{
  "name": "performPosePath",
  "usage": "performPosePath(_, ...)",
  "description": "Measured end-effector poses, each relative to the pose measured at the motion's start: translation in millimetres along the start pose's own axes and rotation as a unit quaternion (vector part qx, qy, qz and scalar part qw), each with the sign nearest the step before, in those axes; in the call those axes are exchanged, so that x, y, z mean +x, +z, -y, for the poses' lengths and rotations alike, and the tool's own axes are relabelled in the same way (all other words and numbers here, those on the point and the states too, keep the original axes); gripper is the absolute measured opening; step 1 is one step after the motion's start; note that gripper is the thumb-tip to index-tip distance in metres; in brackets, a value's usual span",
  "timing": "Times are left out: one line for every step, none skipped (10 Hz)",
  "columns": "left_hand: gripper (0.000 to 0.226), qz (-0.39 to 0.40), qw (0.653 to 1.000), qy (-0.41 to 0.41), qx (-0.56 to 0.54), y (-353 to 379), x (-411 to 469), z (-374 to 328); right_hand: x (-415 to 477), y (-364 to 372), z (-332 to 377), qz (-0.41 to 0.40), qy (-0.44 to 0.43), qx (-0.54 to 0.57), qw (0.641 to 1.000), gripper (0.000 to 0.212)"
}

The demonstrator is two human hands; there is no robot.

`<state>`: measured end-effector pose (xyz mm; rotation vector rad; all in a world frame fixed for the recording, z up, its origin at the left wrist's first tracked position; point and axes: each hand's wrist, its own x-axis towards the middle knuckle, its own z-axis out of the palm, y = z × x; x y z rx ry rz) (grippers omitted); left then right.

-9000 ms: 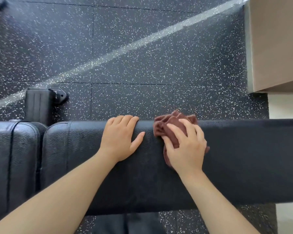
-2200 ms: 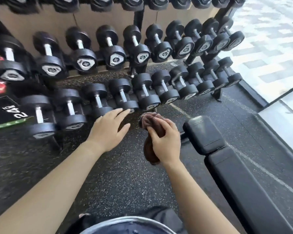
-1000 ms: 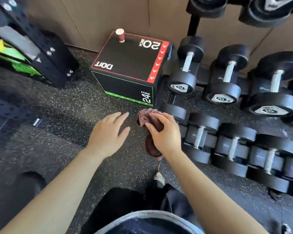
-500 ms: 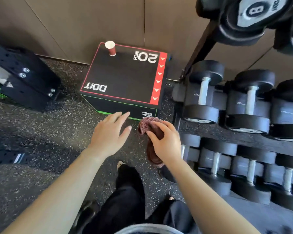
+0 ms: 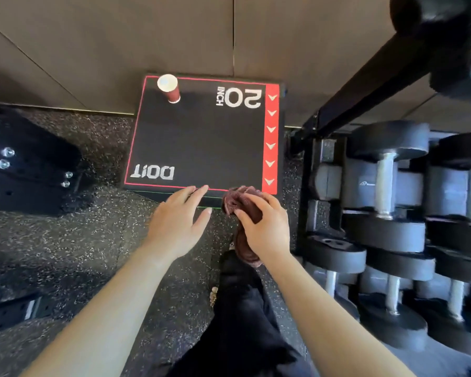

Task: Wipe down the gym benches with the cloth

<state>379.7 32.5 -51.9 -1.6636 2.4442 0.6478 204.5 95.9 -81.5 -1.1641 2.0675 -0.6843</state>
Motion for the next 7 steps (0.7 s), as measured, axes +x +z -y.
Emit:
performPosePath(0.052,0.017,1.0,-0.009,-0.019,16,44,20,45,27,-13,0.009,0.017,-0.005,1.0,0.039)
performPosePath(0.051,0.036,0.999,-0.01,-0.029,35,92,41,93,54,-30,0.012,0.038,-0.016,0.999,0.039)
performPosePath(0.051,0.05,0.998,-0.007,-0.027,54,140,61,137,82,-46,0.007,0.064,-0.031,0.997,0.039)
performPosePath(0.051,0.062,0.998,0.007,-0.025,73,183,80,176,110,-60,-0.005,0.078,-0.04,0.996,0.039)
performPosePath(0.051,0.08,0.996,0.028,-0.021,91,221,99,212,138,-71,-0.021,0.073,-0.065,0.995,0.038)
performPosePath(0.051,0.082,0.996,0.046,-0.005,94,246,112,236,158,-73,-0.016,0.068,-0.097,0.993,0.041)
performPosePath(0.05,0.086,0.993,0.077,0.015,88,261,122,245,168,-70,-0.03,0.084,-0.11,0.99,0.044)
